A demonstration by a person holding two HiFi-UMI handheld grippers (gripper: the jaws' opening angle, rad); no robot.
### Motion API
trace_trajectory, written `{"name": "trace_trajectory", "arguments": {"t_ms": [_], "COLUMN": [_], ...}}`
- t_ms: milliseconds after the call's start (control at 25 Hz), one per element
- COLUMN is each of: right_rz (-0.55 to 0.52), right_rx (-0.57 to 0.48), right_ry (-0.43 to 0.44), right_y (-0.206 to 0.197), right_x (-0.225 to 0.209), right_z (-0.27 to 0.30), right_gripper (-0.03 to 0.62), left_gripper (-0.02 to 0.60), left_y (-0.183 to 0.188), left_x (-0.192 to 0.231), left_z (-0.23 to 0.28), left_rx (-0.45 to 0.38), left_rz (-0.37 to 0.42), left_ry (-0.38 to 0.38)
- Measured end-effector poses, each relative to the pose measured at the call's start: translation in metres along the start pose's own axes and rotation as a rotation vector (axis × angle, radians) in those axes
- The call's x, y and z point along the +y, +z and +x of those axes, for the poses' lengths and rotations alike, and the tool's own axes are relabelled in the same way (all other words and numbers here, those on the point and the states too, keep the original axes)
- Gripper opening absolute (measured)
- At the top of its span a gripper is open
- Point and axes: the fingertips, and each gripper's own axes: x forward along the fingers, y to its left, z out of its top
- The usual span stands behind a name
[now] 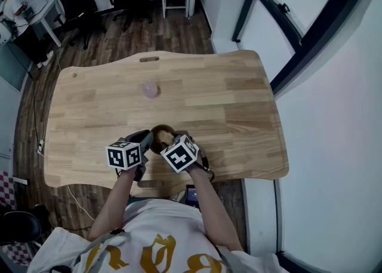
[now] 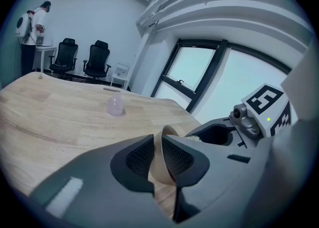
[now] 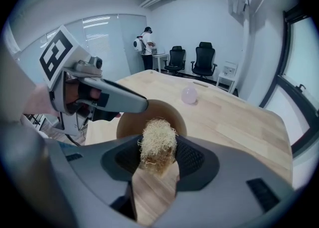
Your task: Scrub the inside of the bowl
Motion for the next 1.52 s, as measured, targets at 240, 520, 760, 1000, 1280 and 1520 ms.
{"name": "trace_trajectory", "arguments": {"t_ms": [240, 520, 760, 1000, 1280, 1520], "right_rz": [-0.017, 0.006, -0.036, -0.033, -0.087, -0.15], "right_rx": [-0.048, -0.084, -0.023, 0.029, 0.038, -0.047], "right_ry": [-0.043, 0.069, 0.147, 0.146, -0.037, -0.05], "right_y": [0.006, 0.012, 0.004, -0.009, -0.008, 0.005], "right_x": [-0.011, 0.006, 0.017, 0.016, -0.006, 0.0], "right_z": [-0.002, 0.001, -0.005, -0.001, -0.004, -0.007], "right_gripper": [0.183, 0.183, 0.183, 0.183, 0.184, 0.184], "left_gripper": [0.043, 0.043, 0.043, 0.043, 0.043, 0.043], "left_y": [0.0, 0.002, 0.004, -0.001, -0.008, -0.002], "left_x": [-0.004, -0.004, -0.002, -0.003, -0.011, -0.014], "left_z": [0.005, 0.004, 0.002, 0.005, 0.007, 0.007], "left_rx": [0.002, -0.004, -0.004, 0.009, 0.025, 0.012], "left_rz": [-0.02, -0.009, -0.004, -0.002, -0.005, -0.015], "left_ry": [-0.021, -0.021, -0.013, -0.02, -0.048, -0.065]}}
